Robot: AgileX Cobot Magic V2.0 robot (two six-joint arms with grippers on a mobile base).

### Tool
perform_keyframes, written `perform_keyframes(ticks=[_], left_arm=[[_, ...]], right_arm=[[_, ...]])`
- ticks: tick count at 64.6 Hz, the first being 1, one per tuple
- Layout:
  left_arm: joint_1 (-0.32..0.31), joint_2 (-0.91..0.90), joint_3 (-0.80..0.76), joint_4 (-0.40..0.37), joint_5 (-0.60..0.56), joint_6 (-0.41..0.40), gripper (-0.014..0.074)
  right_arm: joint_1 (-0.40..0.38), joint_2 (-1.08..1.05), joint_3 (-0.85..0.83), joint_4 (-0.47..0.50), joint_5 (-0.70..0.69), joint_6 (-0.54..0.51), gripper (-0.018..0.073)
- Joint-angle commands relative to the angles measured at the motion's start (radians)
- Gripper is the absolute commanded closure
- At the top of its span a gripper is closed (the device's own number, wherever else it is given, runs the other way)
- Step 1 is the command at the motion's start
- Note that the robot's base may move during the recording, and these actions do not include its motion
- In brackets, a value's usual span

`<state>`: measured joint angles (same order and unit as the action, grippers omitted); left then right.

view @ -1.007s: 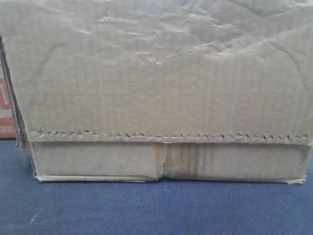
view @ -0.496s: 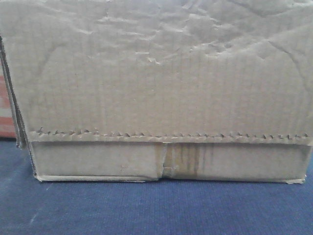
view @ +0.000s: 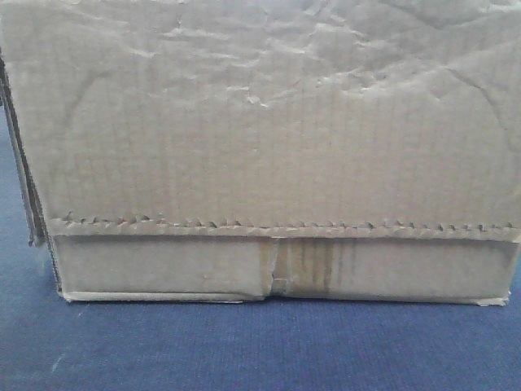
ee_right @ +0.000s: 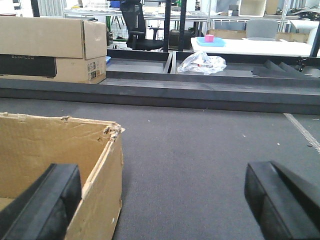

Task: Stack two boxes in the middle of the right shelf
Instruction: 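Close both grippers on the box walls and lift the stacked boxes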

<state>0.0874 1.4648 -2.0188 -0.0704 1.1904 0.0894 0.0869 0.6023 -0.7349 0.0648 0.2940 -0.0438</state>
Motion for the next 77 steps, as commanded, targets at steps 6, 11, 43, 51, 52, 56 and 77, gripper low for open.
perform_keyframes(ticks=[6, 11, 43, 51, 52, 56, 77], left_arm=[[-0.216, -0.012, -0.053, -0.031, -0.024, -0.089, 0.0708], [-0.312, 0.000, -0.053, -0.008, -0.031, -0.133, 0.0708], [-0.542, 0.278, -0.053, 0.076, 0.031, -0.311, 0.0708], [-0.542, 0.333, -0.053, 0.070, 0.031, -0.312, 0.0708], [-0.542, 0.337, -0.053, 0.070, 0.031, -0.312, 0.0708], [-0.542, 0.353, -0.053, 0.065, 0.031, -0.318, 0.0708], [-0.542, 0.352, -0.058, 0.070, 0.031, -0.318, 0.0318]], right_arm=[[0.002, 0.003, -0.004, -0.011, -0.008, 0.002, -0.0009], [0.002, 0.003, -0.004, -0.011, -0.006, 0.002, -0.0009], [0.002, 0.003, -0.004, -0.011, 0.033, 0.002, -0.0009], [0.002, 0.003, -0.004, -0.011, 0.037, 0.002, -0.0009], [0.002, 0.003, -0.004, -0.011, 0.037, 0.002, -0.0009], [0.002, 0.003, -0.004, -0.011, 0.037, 0.002, -0.0009], [0.002, 0.003, -0.004, -0.011, 0.039, 0.002, -0.0009]])
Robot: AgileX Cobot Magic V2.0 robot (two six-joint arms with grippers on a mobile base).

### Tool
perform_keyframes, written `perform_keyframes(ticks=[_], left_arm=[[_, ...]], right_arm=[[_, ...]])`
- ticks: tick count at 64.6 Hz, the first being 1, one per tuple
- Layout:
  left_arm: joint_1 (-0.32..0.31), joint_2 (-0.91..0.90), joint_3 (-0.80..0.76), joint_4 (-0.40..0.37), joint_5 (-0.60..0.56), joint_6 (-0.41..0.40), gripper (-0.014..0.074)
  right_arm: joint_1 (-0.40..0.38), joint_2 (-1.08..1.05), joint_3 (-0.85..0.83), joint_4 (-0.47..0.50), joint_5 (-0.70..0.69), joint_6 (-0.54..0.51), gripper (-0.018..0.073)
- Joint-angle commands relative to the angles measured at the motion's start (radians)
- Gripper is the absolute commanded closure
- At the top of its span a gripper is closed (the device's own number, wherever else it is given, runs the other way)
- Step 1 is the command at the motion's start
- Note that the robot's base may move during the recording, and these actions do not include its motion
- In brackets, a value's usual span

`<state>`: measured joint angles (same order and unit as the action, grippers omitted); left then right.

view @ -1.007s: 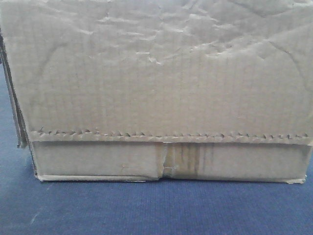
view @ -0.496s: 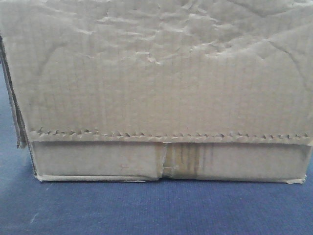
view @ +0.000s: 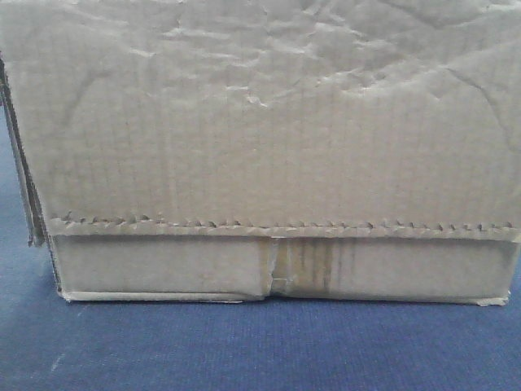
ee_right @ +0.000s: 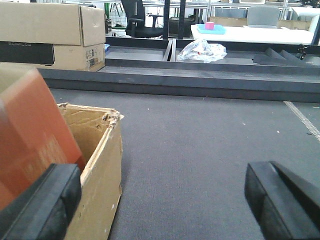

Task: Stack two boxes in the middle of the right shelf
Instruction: 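Close both grippers on the box walls and lift the stacked boxes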

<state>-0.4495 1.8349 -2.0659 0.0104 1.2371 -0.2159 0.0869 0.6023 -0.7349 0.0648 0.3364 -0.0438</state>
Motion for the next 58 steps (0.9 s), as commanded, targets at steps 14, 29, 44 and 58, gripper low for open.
perform_keyframes(ticks=[14, 29, 44, 58], left_arm=[[-0.005, -0.078, -0.033, -0.010, -0.016, -0.013, -0.0020], [0.012, -0.198, -0.050, 0.083, -0.016, 0.036, -0.0003], [0.129, -0.276, -0.014, 0.046, -0.016, 0.119, -0.0003], [0.188, -0.309, 0.174, 0.040, -0.016, 0.138, -0.0003]], right_arm=[[0.002, 0.006, -0.044, -0.011, 0.061, 0.002, -0.0009], [0.027, 0.089, -0.224, -0.005, 0.203, 0.002, -0.0009], [0.133, 0.287, -0.453, -0.003, 0.442, 0.002, -0.0009], [0.157, 0.480, -0.586, 0.039, 0.626, 0.002, -0.0009]])
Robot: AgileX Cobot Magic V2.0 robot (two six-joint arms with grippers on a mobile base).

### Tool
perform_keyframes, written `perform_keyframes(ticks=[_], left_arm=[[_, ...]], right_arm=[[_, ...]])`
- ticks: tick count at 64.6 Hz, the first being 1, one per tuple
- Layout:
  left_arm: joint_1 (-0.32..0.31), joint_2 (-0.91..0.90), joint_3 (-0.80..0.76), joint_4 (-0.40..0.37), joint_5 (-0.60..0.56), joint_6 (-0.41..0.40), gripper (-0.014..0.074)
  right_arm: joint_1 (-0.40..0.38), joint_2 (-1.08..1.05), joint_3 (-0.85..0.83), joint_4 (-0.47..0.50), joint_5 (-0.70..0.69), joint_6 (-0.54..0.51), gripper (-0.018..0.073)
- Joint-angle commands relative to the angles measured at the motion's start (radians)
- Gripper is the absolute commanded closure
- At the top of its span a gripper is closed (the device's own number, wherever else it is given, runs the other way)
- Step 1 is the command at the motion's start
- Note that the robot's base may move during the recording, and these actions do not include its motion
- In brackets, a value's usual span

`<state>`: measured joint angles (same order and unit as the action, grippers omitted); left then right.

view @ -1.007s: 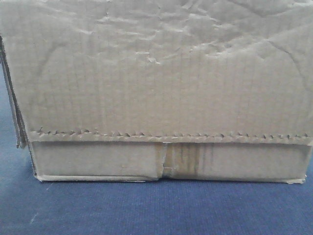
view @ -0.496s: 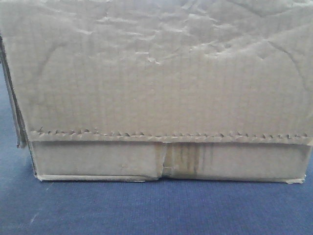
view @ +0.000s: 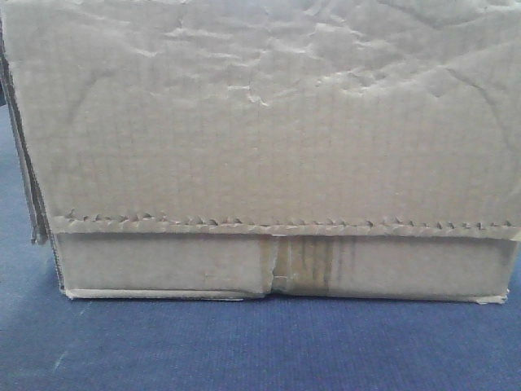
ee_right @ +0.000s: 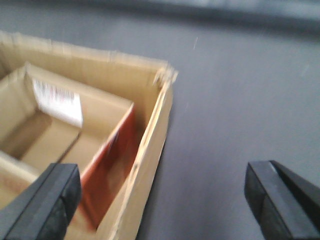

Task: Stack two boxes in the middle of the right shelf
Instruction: 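Close both grippers on the box walls and lift the stacked boxes, then hold the boxes raised with both grippers and back away from the table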

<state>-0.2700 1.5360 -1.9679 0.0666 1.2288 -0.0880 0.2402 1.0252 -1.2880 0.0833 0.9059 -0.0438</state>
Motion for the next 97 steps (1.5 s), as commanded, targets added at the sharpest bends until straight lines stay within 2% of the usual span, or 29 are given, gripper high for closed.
perform_keyframes(ticks=[1, 8, 17, 26, 42, 47, 51, 54, 56, 61, 65, 66, 67, 70, 97], left_arm=[[0.008, -0.010, 0.090, -0.018, -0.008, 0.010, -0.0003], [0.008, -0.006, 0.194, -0.067, -0.008, 0.010, -0.0003], [0.002, -0.001, 0.326, -0.121, -0.008, 0.010, -0.0003], [-0.019, 0.007, 0.401, -0.118, -0.045, 0.010, -0.0003], [-0.062, 0.074, 0.407, -0.112, -0.047, 0.010, -0.0003], [-0.062, 0.095, 0.407, -0.110, -0.040, -0.002, -0.0003], [-0.062, 0.104, 0.407, -0.108, -0.040, -0.018, 0.0008], [-0.062, 0.107, 0.407, -0.106, -0.040, -0.028, 0.0040], [-0.062, 0.107, 0.407, -0.106, -0.042, -0.028, 0.0078], [-0.062, 0.107, 0.407, -0.106, -0.042, -0.028, 0.0232], [-0.062, 0.107, 0.407, -0.106, -0.042, -0.028, 0.0428], [-0.062, 0.107, 0.407, -0.106, -0.042, -0.028, 0.0453], [-0.062, 0.107, 0.407, -0.106, -0.042, -0.028, 0.0505], [-0.062, 0.107, 0.407, -0.106, -0.042, -0.028, 0.0698], [-0.062, 0.047, 0.377, -0.106, -0.044, -0.046, 0.0708]], right_arm=[[0.004, 0.068, -0.036, 0.028, 0.063, 0.002, -0.0009], [0.004, 0.137, -0.036, 0.072, 0.099, 0.002, -0.0009], [0.004, 0.223, -0.036, 0.072, 0.140, 0.002, -0.0009], [0.004, 0.301, -0.036, 0.073, 0.140, 0.002, -0.0009], [0.006, 0.417, -0.036, 0.075, 0.140, 0.002, -0.0008], [0.006, 0.437, -0.036, 0.075, 0.140, 0.002, 0.0037], [0.006, 0.444, -0.036, 0.075, 0.140, 0.002, 0.0132], [0.006, 0.445, -0.036, 0.075, 0.140, 0.002, 0.0211], [0.006, 0.445, -0.036, 0.075, 0.140, 0.002, 0.0304], [0.006, 0.445, -0.036, 0.075, 0.140, 0.002, 0.0510], [0.006, 0.445, -0.036, 0.075, 0.140, 0.002, 0.0671], [0.006, 0.445, -0.036, 0.075, 0.140, 0.002, 0.0708], [0.006, 0.445, -0.036, 0.075, 0.140, 0.002, 0.0728], [0.006, 0.445, -0.036, 0.073, 0.138, 0.002, 0.0716], [0.006, 0.382, -0.038, 0.067, 0.110, 0.002, 0.0713]])
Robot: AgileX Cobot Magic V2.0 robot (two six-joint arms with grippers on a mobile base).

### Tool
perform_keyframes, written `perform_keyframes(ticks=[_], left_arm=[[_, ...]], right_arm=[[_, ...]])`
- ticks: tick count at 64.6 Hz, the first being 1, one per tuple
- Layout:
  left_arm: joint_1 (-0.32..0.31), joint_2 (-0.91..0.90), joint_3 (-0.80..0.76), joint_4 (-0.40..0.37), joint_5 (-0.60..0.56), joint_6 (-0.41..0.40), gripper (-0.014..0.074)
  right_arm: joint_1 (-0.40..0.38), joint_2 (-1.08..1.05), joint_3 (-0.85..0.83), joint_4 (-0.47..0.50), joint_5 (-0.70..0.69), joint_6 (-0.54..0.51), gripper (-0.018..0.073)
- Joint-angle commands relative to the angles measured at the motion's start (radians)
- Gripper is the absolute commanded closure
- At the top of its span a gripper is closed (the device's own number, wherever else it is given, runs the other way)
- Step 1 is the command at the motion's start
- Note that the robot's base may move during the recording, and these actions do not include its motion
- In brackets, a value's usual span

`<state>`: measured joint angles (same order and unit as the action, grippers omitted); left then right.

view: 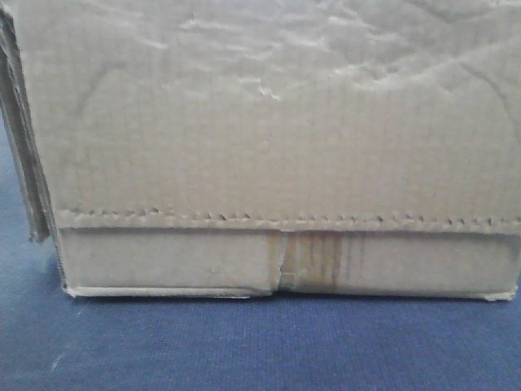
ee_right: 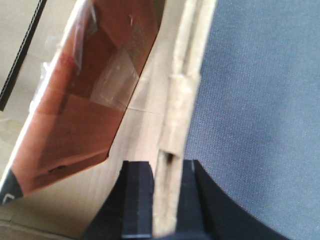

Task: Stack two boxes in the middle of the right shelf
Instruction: 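Hold the boxes raised with both grippers and back away from the table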

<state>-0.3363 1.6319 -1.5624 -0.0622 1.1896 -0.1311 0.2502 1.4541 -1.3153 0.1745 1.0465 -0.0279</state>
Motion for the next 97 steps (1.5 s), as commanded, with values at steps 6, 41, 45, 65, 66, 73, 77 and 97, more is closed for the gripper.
perform_keyframes(ticks=[6, 41, 45, 65, 66, 73, 77, 97], left_arm=[[0.004, -0.089, -0.073, 0.024, -0.005, -0.003, 0.0708], [0.004, -0.268, -0.391, 0.024, -0.021, -0.003, 0.0708], [0.004, -0.279, -0.393, 0.024, -0.031, -0.003, 0.0708], [0.004, -0.282, -0.393, 0.042, -0.013, -0.003, 0.0708], [0.004, -0.282, -0.393, 0.042, -0.014, -0.003, 0.0708], [0.004, -0.282, -0.393, 0.048, -0.028, -0.003, 0.0708], [0.004, -0.282, -0.393, 0.048, -0.041, -0.003, 0.0708], [0.004, -0.282, -0.393, 0.048, -0.083, -0.003, 0.0708]], right_arm=[[-0.004, -0.094, -0.013, -0.024, -0.069, -0.014, 0.0713], [-0.004, -0.197, -0.426, -0.022, -0.049, -0.014, 0.0713], [-0.004, -0.197, -0.453, -0.022, -0.042, -0.014, 0.0713], [-0.004, -0.197, -0.467, -0.012, -0.010, -0.014, 0.0713], [-0.004, -0.197, -0.467, -0.012, -0.010, -0.014, 0.0713], [-0.004, -0.197, -0.467, -0.012, -0.014, -0.014, 0.0713], [-0.004, -0.197, -0.467, -0.012, -0.014, -0.014, 0.0713], [-0.004, -0.197, -0.467, -0.010, -0.014, -0.014, 0.0713]])
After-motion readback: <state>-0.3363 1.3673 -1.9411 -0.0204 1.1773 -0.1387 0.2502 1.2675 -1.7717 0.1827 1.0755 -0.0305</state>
